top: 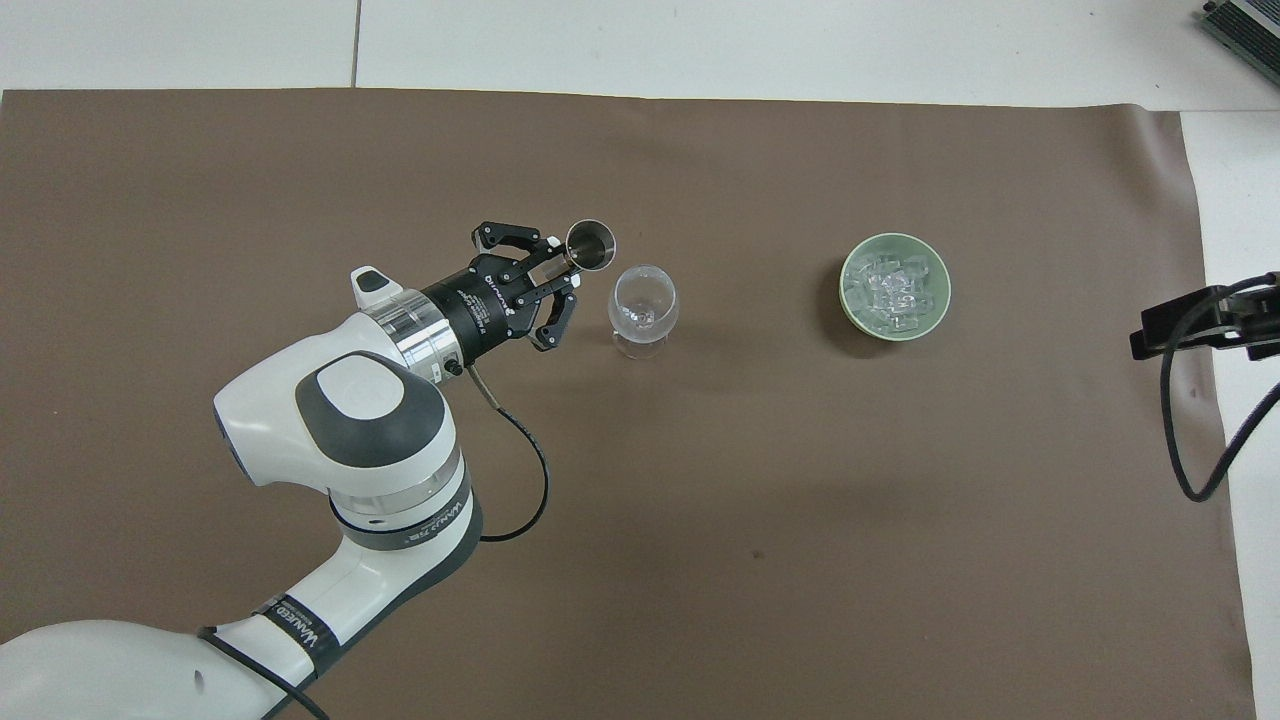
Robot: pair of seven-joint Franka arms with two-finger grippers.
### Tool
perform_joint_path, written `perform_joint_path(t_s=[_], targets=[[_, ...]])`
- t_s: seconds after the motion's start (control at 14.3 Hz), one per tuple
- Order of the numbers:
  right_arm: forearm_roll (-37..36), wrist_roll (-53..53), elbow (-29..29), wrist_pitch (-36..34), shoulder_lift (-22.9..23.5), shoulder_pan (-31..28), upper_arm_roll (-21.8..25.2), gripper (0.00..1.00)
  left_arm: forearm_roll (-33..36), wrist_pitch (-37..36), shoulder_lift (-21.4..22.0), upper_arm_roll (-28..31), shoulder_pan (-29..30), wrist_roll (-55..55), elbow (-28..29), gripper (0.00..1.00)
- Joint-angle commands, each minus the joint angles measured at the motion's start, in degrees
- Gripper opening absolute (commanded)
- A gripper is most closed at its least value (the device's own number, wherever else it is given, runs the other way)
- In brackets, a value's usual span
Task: Pour wine and add ice with both arms
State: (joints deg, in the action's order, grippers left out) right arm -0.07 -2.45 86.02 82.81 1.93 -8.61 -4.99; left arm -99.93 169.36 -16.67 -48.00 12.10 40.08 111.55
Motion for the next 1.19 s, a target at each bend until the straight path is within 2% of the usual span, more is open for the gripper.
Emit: perform_joint_path(t_s=[0.0, 0.77, 1.12], targets=[[1.4, -1.2, 0.6, 0.2, -0.7, -0.2, 0.2, 1.0, 0.0, 3.1, 0.1, -0.4, -1.1, -1.6, -0.1, 0.0], [1.4, -1.2, 0.5, 0.2, -0.7, -0.2, 0.2, 1.0, 6.6, 8.7, -0.2, -2.2, -1.9, -2.9, -0.6, 0.0], [1.4, -1.2, 0.6, 0.2, -0.7, -0.2, 0.2, 1.0, 7.7, 11.4, -1.8, -2.6, -2.5, -3.3, -2.0, 0.0]])
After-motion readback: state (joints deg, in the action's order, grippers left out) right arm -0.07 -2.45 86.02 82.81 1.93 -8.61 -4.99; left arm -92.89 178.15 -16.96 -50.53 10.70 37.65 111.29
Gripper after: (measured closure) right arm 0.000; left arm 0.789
